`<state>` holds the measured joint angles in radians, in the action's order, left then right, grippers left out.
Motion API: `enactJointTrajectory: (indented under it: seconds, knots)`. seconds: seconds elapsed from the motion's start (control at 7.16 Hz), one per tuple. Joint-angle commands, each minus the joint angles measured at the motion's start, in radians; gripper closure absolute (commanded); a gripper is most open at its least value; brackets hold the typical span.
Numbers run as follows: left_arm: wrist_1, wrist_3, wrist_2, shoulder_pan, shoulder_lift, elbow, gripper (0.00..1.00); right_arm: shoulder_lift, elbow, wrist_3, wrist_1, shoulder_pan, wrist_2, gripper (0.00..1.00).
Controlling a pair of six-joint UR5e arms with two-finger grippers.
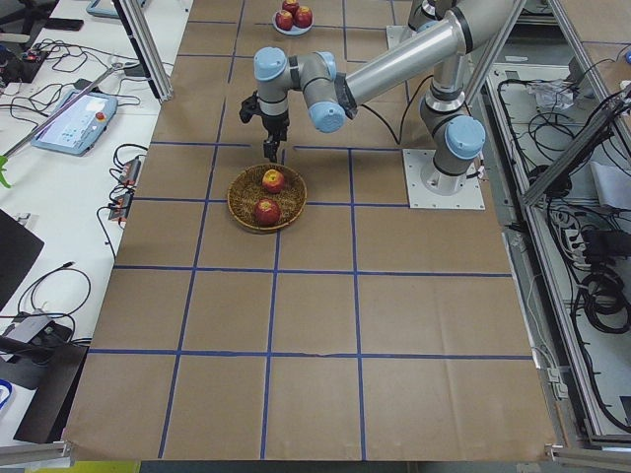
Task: Transfer apple from basket to plate
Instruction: 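Lower the left gripper over the yellow-red apple in the basket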
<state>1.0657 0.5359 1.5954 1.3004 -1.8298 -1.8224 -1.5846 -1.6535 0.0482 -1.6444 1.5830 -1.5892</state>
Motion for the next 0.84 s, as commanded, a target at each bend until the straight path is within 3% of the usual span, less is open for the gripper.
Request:
enactJointTrajectory:
  seconds: [0.0, 0.14, 0.7]
  knots:
    - [-0.106, -0.010, 0.000, -0.013, -0.057, 0.002, 0.01, 0.002, -0.003, -0.002, 0.000, 0.000, 0.000, 0.00]
    - [-0.115, -0.010, 0.000, -0.021, -0.107, 0.014, 0.01, 0.002, -0.002, -0.001, 0.000, 0.000, 0.000, 0.00]
    - [-0.115, 0.006, 0.000, -0.024, -0.150, 0.005, 0.01, 0.000, -0.002, -0.001, 0.000, 0.000, 0.000, 0.00]
